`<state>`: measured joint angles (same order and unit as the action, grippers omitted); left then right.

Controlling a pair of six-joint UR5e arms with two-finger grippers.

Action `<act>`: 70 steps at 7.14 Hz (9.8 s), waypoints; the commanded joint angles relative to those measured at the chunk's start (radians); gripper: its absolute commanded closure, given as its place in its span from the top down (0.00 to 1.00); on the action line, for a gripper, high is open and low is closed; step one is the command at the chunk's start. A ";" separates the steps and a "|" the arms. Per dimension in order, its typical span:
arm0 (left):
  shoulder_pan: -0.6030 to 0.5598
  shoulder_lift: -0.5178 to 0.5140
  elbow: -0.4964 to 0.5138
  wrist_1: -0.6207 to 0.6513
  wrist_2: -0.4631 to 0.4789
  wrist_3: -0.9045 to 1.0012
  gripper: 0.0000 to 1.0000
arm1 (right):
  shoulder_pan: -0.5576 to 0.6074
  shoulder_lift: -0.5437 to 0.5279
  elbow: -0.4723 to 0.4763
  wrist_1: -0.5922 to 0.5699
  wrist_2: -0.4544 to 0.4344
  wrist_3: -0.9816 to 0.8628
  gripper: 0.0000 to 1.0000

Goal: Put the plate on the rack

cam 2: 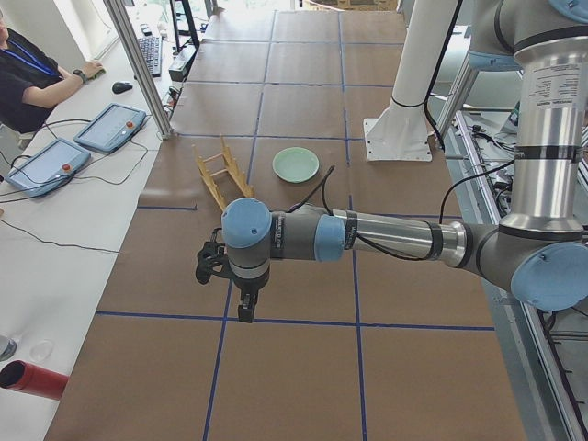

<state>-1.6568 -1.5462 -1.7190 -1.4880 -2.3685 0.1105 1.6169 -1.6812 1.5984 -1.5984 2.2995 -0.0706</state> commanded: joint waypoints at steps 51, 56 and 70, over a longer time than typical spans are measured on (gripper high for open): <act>0.565 -0.645 0.248 -1.453 0.378 -2.163 0.00 | 0.000 0.000 0.000 0.000 0.000 0.000 1.00; 0.586 -0.580 0.378 -1.641 0.436 -2.161 0.00 | 0.000 0.000 0.000 0.000 0.000 0.000 1.00; 0.687 -0.555 0.456 -1.661 0.537 -2.126 0.00 | 0.000 0.000 0.002 0.000 0.000 0.000 1.00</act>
<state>-0.9711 -2.1022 -1.2723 -3.1534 -1.8315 -2.0194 1.6171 -1.6812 1.5998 -1.5984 2.2995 -0.0706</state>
